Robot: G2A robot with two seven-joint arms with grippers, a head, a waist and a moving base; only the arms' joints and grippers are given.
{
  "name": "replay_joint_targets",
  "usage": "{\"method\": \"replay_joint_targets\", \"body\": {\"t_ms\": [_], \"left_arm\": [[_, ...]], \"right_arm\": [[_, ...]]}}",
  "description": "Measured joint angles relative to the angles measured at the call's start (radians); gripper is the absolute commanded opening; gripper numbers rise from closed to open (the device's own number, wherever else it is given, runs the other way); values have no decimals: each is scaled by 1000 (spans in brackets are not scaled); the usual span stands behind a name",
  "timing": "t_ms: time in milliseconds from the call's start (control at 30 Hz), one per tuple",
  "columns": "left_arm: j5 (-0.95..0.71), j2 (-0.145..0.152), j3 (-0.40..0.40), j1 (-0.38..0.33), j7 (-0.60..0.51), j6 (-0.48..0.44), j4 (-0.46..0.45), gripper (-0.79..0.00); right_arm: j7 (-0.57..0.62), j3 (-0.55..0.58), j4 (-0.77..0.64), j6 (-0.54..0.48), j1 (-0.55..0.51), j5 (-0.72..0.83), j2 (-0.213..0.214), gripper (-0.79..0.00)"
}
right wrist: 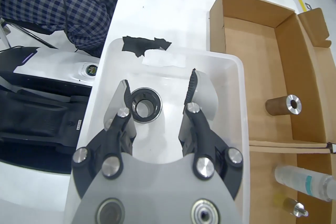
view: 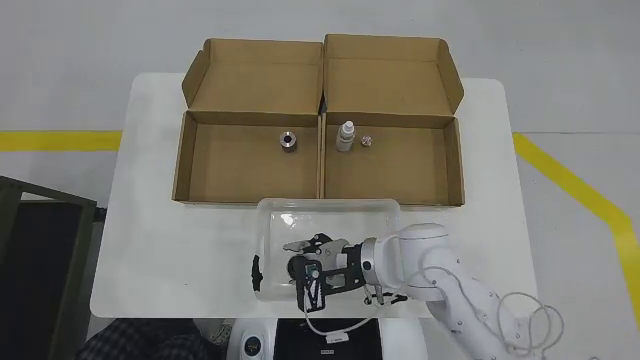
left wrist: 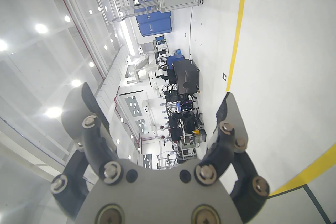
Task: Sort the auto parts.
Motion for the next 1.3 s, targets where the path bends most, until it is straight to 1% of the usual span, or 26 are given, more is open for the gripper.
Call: {"method": "replay_joint_targets", "body": {"t_ms": [267,367,400,500,867,1000,1067,1233,1300], "left_arm": [[0,0,0,0,0,0,0,0],[0,0,0,0,0,0,0,0],[0,0,0,0,0,0,0,0],[0,0,0,0,0,0,0,0],[0,0,0,0,0,0,0,0],[0,0,0,0,0,0,0,0],[0,0,0,0,0,0,0,0],[0,0,0,0,0,0,0,0],[0,0,0,0,0,0,0,0]], "right_arm": [[5,-35,39,0,35,2,18,-317],[4,-41,56,0,45,-4,22,-299],[6,-44,62,0,48,-7,23,-274],[11,-52,74,1,55,-16,26,-265],[-3,-98,136,33,88,-39,25,-280],[-16,-119,171,49,108,-41,21,-274],[-20,-129,186,52,117,-41,19,-259],[-24,-152,217,55,138,-35,15,-259],[-25,-159,228,57,144,-31,14,-277]]}}
